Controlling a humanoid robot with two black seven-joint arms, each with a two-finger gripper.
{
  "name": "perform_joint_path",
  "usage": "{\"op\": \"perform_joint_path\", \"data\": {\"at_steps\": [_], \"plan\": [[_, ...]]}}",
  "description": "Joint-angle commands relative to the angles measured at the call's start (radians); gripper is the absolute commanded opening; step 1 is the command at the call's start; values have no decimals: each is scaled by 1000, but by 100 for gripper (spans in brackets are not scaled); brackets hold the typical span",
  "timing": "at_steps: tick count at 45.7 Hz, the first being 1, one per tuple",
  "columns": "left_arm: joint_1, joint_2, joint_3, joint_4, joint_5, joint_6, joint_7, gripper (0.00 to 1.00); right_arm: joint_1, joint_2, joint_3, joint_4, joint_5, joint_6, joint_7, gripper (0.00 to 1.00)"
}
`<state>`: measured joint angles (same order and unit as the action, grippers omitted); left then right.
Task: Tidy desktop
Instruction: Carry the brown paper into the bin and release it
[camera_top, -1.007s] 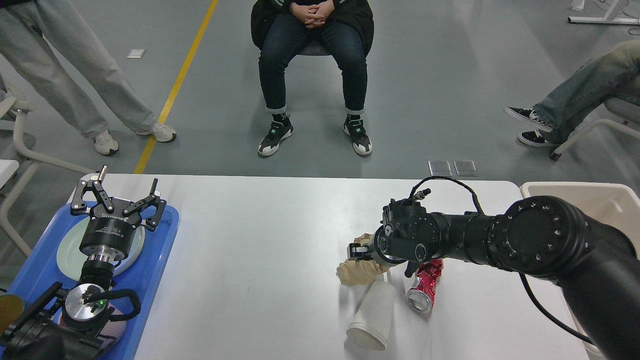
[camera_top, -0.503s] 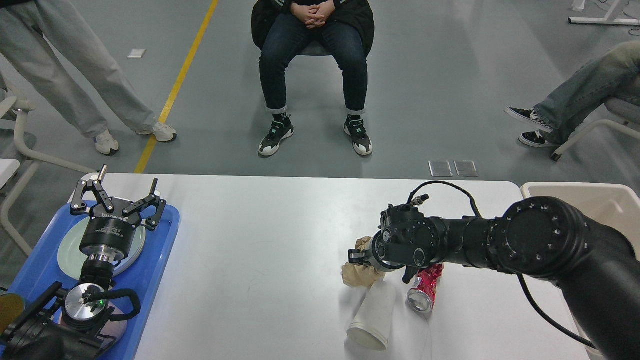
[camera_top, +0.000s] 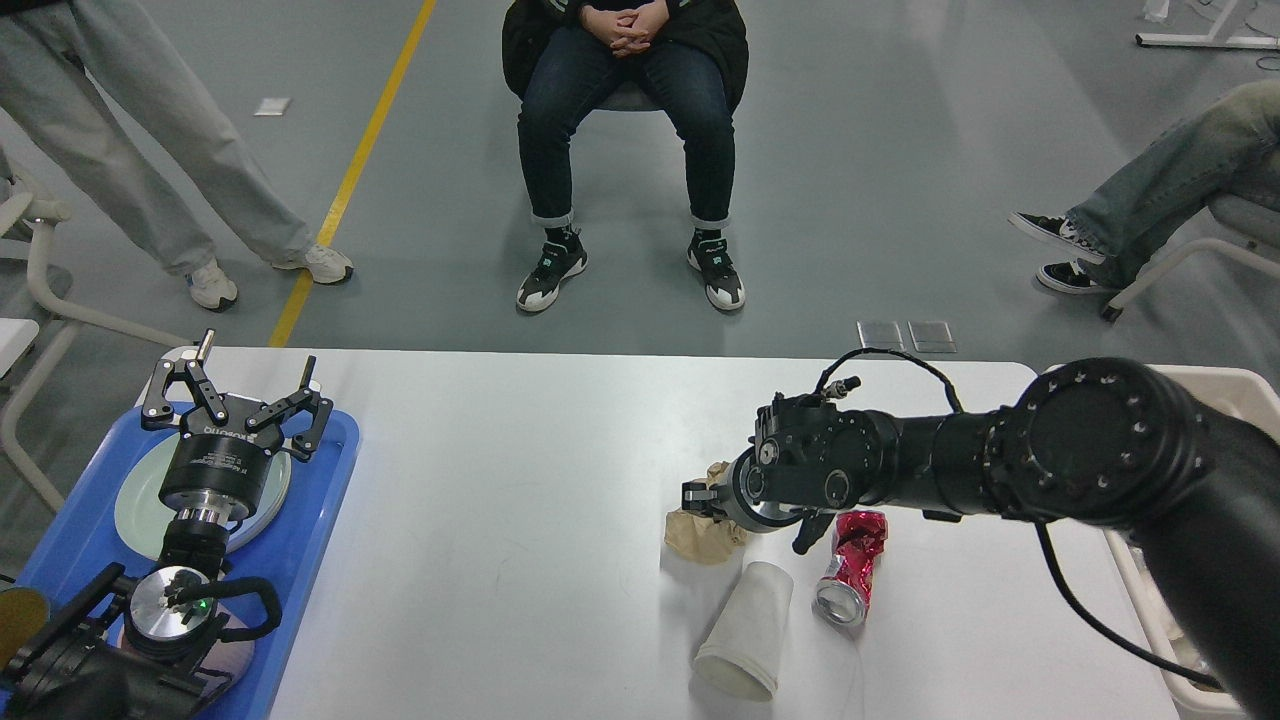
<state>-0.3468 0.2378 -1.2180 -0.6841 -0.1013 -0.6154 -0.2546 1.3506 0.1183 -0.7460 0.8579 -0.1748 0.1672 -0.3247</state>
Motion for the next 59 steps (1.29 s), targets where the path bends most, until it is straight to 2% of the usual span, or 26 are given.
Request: {"op": "perform_joint_path", "data": {"at_steps": [1,6,13,16,19,23,27,30,32,37,41,46,53,59], "plan": [[0,0,0,0,0,0,0,96,129,-80,-13,157,35,0,1,0],[0,0,0,0,0,0,0,96,261,-172,-45,309,40,11,1,0],[0,0,0,0,0,0,0,96,514,-265,-194,548,75,40,12,0],[0,0,0,0,0,0,0,96,626,-321,-246,624,110,90,22,0],[2,0,0,0,0,0,0,96,734,-379,-288,674,129,191,49,0],[0,0,0,0,0,0,0,96,879,-419,-383,731,130,314,130,0],[0,0,0,0,0,0,0,96,1005,-437,-484,768,130,419,257,0],[0,0,0,0,0,0,0,96,1061,-436,-556,777,130,466,335,0],[0,0,0,0,0,-1,0,96,1079,-431,-602,779,130,476,368,0],[2,0,0,0,0,0,0,96,1079,-439,-673,776,120,456,377,0],[2,0,0,0,0,0,-2,96,1059,-451,-743,768,116,401,377,0],[2,0,0,0,0,0,-2,96,974,-548,-815,736,107,319,375,0],[2,0,0,0,0,0,-2,96,745,-727,-814,571,32,267,371,0],[2,2,0,0,0,0,-2,96,451,-795,-744,325,17,255,372,0]]}}
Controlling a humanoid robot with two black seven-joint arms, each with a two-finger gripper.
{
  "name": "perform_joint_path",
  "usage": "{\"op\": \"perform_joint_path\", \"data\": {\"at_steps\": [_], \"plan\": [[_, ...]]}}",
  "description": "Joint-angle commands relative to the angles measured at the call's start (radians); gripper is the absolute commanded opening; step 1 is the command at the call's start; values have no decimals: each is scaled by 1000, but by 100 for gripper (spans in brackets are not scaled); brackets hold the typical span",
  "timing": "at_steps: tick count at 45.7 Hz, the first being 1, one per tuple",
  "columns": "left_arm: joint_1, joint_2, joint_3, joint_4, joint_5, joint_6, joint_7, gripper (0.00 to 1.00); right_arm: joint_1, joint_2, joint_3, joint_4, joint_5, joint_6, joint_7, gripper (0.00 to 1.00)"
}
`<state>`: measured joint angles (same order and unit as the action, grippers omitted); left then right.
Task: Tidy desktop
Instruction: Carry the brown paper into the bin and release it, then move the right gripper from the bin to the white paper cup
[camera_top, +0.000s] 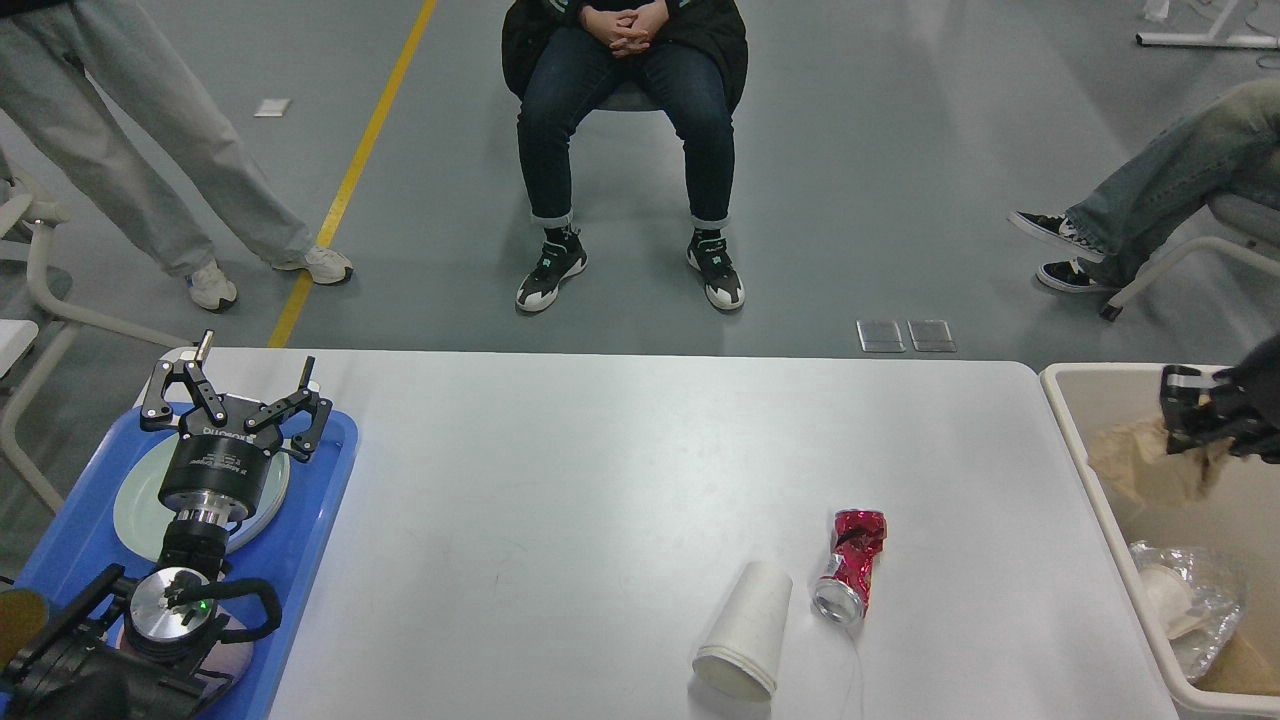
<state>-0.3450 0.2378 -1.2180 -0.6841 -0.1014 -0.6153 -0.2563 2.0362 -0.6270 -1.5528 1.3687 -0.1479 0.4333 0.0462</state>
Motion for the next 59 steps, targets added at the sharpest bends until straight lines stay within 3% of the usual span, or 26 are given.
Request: {"op": "perform_joint_path", "data": {"at_steps": [1,14,26,36,50,53,58,59], "plan": [[0,0,0,0,0,0,0,96,-293,-51,91,-226,-9,-14,1,0],[0,0,0,0,0,0,0,96,-997,-79,531,-782,-1,-126,-2,0],[0,0,0,0,0,0,0,96,-1435,133,766,-1244,-1,-254,-11,0],[0,0,0,0,0,0,0,96,-1524,207,770,-1314,-1,-389,-19,0],[0,0,2,0,0,0,0,96,-1541,208,769,-1309,-1,-400,-23,0],[0,0,0,0,0,0,0,96,-1548,208,766,-1310,-1,-406,-22,28],[0,0,0,0,0,0,0,96,-1548,210,766,-1310,-1,-449,-16,92],[0,0,0,0,0,0,0,96,-1548,210,766,-1309,-1,-455,-14,100]]}}
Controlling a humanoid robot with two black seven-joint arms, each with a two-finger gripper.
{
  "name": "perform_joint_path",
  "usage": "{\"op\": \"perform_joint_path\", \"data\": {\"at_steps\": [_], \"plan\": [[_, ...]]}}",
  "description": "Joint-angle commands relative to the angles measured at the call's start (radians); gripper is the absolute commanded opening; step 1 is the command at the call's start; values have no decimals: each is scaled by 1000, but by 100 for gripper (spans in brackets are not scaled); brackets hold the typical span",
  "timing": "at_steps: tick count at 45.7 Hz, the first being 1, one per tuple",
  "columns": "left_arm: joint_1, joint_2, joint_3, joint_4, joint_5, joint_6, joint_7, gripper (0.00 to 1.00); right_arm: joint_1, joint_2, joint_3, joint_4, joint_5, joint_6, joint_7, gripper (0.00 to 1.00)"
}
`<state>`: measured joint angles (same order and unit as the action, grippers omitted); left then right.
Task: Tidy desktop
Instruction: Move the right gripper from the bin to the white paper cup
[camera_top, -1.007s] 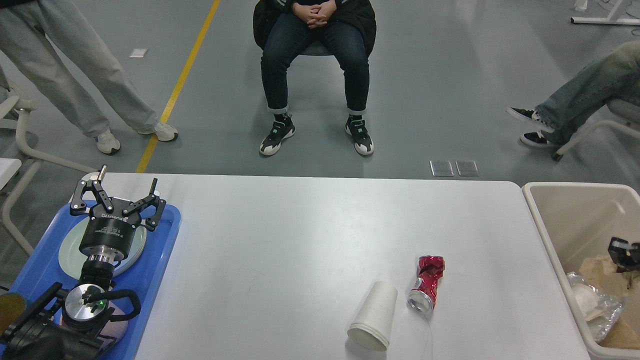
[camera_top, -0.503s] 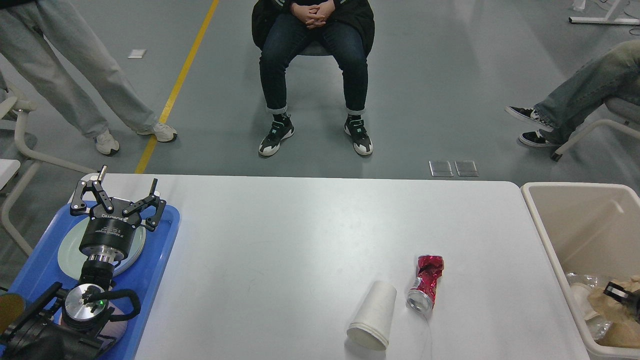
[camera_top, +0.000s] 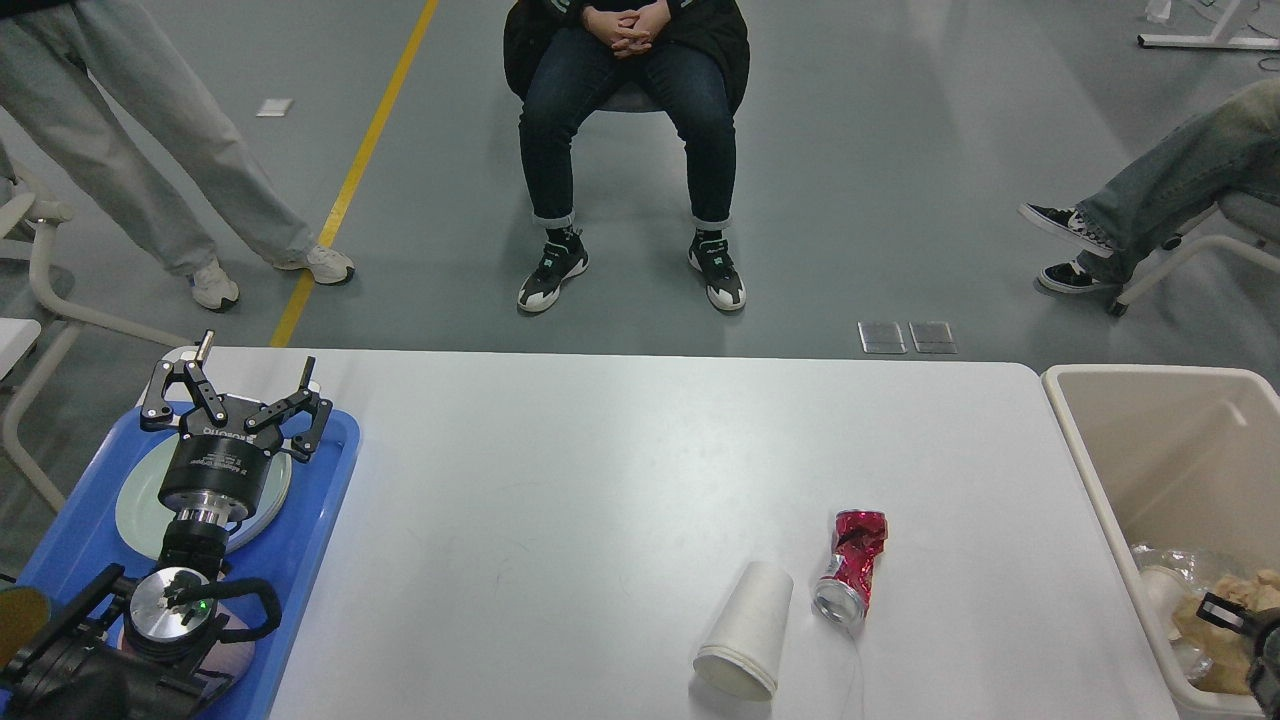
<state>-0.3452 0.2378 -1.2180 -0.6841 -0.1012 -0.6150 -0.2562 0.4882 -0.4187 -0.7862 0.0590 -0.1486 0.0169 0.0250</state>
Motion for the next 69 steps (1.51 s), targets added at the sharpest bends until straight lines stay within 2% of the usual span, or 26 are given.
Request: {"op": "perform_joint_path", "data": {"at_steps": [1,19,24,29,34,40,43,46,50,54,61,69], "plan": [[0,0,0,0,0,0,0,96,0,1,-1,5,0,-37,7,100],[0,0,0,0,0,0,0,96,13,23,2,16,-2,-37,7,100],[0,0,0,0,0,0,0,96,68,-3,-21,70,-20,-9,-5,100],[0,0,0,0,0,0,0,96,215,-116,-59,258,-60,103,-54,100],[0,0,0,0,0,0,0,96,436,-207,-99,531,-137,170,-131,100],[0,0,0,0,0,0,0,96,738,-259,-189,820,-190,256,-276,100],[0,0,0,0,0,0,0,96,909,-255,-248,912,-190,352,-350,100],[0,0,0,0,0,0,0,96,1059,-239,-278,973,-187,495,-398,100],[0,0,0,0,0,0,0,96,1228,-233,-280,1038,-183,688,-404,100],[0,0,0,0,0,0,0,96,1396,-226,-286,1157,-181,782,-404,100],[0,0,0,0,0,0,0,96,1679,-224,-367,1412,-178,770,-413,100],[0,0,0,0,0,0,0,96,1929,-207,-409,1654,-151,675,-413,99]]}}
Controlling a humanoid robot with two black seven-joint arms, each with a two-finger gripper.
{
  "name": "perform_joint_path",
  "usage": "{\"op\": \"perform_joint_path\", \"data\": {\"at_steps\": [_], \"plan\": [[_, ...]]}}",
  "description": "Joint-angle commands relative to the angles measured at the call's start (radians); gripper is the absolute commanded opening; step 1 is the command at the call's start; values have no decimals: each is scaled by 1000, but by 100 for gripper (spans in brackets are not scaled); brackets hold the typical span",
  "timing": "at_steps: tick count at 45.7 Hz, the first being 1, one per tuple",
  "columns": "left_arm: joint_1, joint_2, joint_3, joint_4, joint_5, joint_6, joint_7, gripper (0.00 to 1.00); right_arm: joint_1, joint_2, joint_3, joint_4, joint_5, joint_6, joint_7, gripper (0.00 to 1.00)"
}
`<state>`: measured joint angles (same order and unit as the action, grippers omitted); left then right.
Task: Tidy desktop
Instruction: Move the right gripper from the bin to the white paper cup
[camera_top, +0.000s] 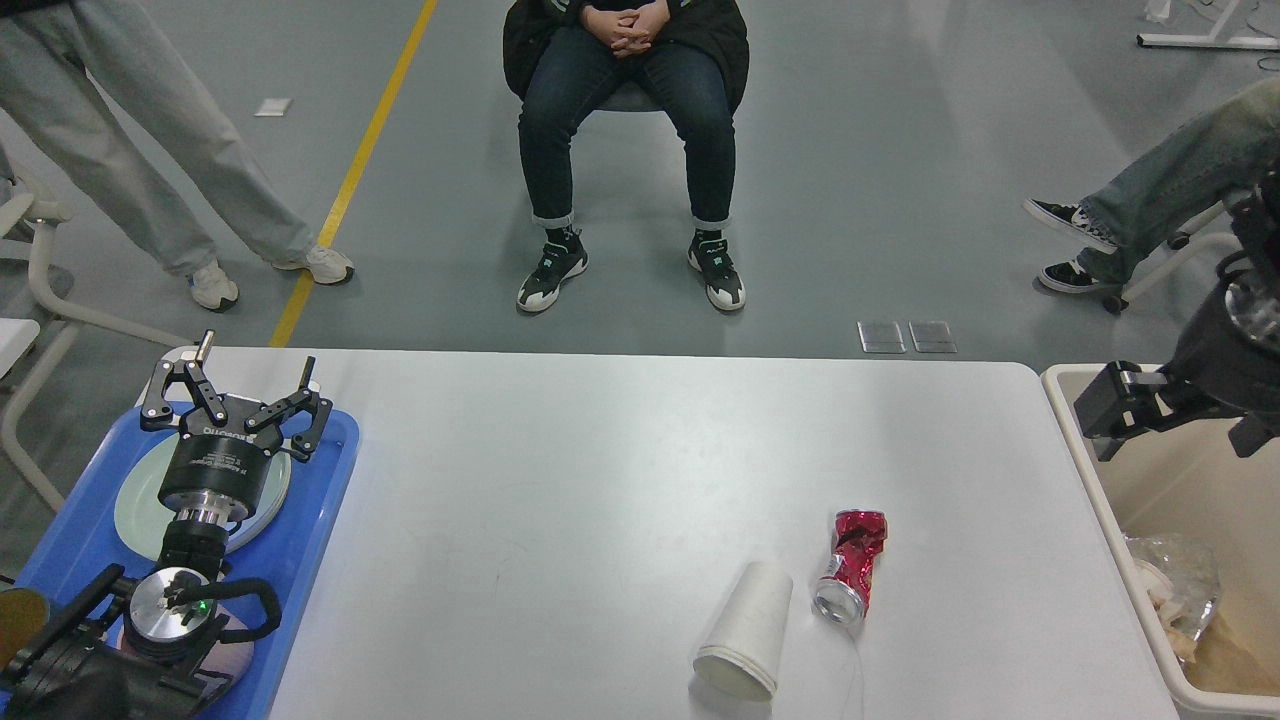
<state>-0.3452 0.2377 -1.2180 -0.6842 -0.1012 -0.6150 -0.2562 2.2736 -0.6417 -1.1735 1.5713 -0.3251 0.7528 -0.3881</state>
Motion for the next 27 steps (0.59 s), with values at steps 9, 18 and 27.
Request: {"op": "perform_joint_path", "data": {"at_steps": [9,18,27], "plan": [[0,0,0,0,0,0,-2,96,192,149,-80,168,207,-147,8,98],[0,0,0,0,0,0,0,96,192,244,-121,164,267,-197,24,98],[0,0,0,0,0,0,0,96,178,365,-152,121,370,-225,86,98]]}}
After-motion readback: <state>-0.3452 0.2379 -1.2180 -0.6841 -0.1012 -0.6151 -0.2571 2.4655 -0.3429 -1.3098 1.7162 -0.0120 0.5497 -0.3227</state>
